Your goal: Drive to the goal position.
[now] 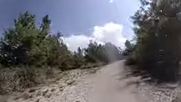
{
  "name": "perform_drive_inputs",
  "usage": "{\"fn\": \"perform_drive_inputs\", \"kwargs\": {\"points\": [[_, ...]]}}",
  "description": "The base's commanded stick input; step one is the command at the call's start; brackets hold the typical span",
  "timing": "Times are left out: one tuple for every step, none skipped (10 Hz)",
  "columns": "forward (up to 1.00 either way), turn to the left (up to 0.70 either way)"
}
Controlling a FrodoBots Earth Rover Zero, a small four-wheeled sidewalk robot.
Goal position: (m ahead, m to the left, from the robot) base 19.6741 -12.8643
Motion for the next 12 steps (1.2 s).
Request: {"fn": "perform_drive_inputs", "kwargs": {"points": [[0.6,0.01],[0.6,0.01],[0.6,0.01],[0.6,0.01],[0.6,0.01],[0.6,0.01],[0.6,0.01],[0.6,0.01],[0.6,0.01],[0.6,0.01],[0.6,0.01],[0.6,0.01]]}}
